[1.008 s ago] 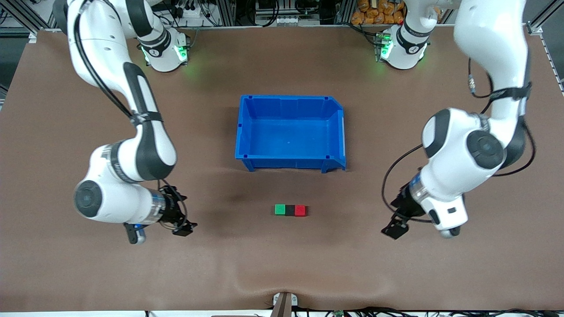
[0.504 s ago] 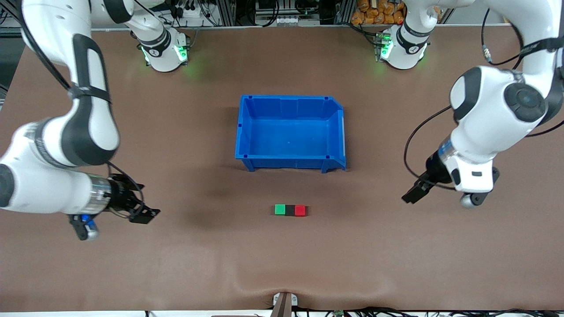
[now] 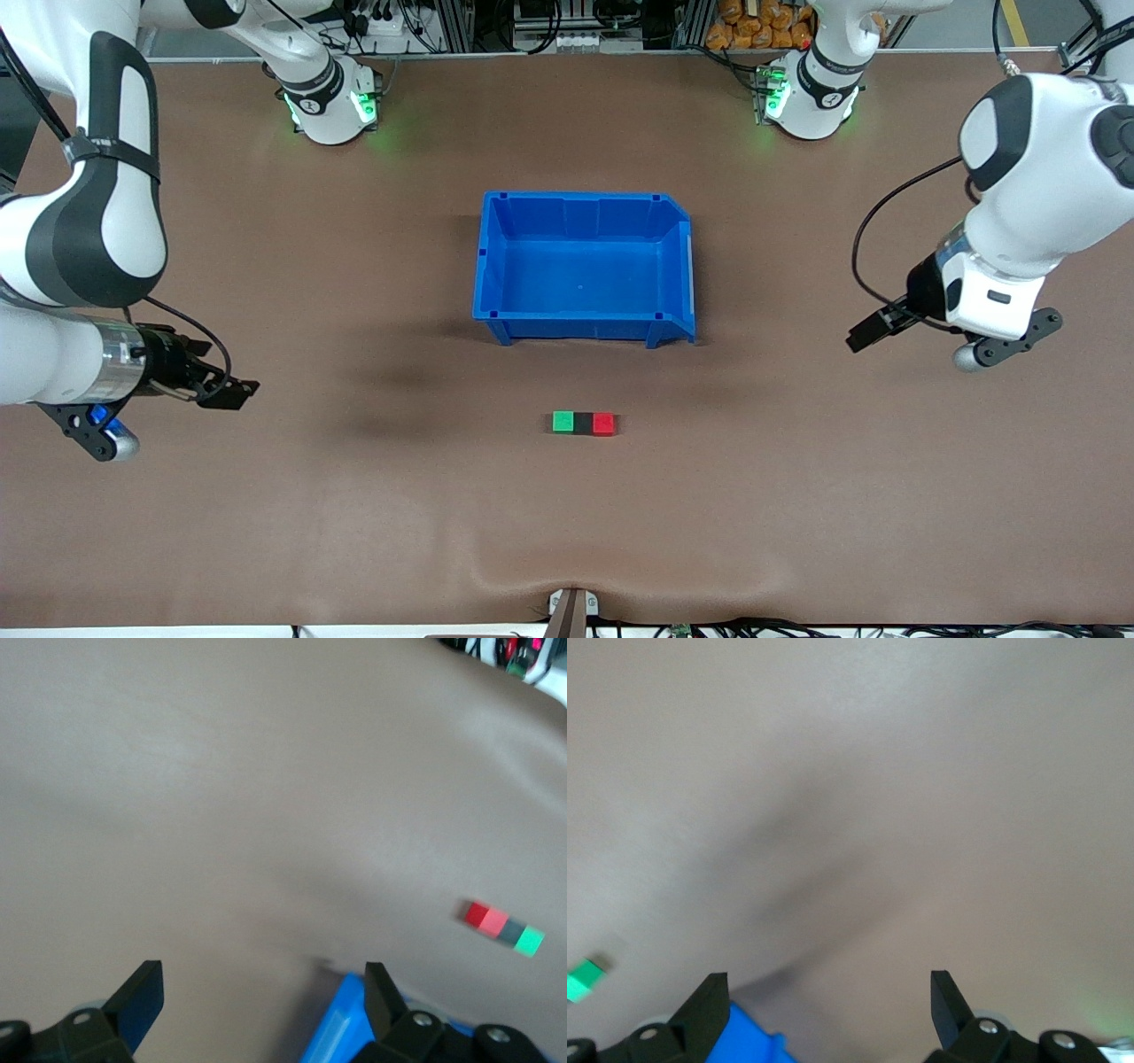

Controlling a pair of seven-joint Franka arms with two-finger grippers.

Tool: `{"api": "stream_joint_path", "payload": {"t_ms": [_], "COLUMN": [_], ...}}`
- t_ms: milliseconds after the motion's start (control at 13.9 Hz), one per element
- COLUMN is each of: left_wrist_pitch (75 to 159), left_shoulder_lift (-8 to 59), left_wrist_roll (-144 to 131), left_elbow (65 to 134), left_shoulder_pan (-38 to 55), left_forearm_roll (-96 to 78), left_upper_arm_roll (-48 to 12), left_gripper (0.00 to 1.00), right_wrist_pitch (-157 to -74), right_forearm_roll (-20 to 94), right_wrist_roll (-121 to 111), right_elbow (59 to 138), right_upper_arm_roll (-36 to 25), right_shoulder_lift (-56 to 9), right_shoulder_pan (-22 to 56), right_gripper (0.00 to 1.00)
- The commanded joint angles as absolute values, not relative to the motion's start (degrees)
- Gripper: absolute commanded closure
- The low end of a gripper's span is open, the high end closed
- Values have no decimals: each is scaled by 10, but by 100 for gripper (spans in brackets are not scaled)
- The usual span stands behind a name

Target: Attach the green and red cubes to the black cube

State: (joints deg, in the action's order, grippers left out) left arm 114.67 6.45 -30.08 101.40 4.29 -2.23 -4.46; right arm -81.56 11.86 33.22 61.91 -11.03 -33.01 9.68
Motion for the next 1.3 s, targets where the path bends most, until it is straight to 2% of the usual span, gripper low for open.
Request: {"api": "stream_joint_path", "payload": {"t_ms": [0,360,576,792,1008,1225], "left_wrist_pitch": [1103,1027,992,939,888,855], "left_shoulder_lift": [32,-4,-36,-37,-36,-40], "left_wrist_roll": [-208,-67,17,53,93,45], "left_elbow": [1031,1024,1022,975,939,934], "left_shoulder_pan": [43,52,53,53,54,49], "left_forearm_roll": [-12,55,55,56,59,55], "left_upper_arm_roll": [-31,-22,-4,-4,-11,-25], "left_gripper": [0,0,0,0,0,0], "right_wrist_pitch": [-781,-736,-735,-701,-675,-677], "right_forearm_roll": [102,66,60,56,45,45], "right_wrist_roll": [257,197,191,191,191,186], "right_elbow": [635,647,677,692,692,706], "right_upper_arm_roll": [-99,-98,-98,-97,-93,-94], "right_shoulder_lift": [-288,-233,-180,-137,-123,-113], "right_shoulder_pan": [77,68,68,72,79,77], "right_gripper": [0,0,0,0,0,0]}}
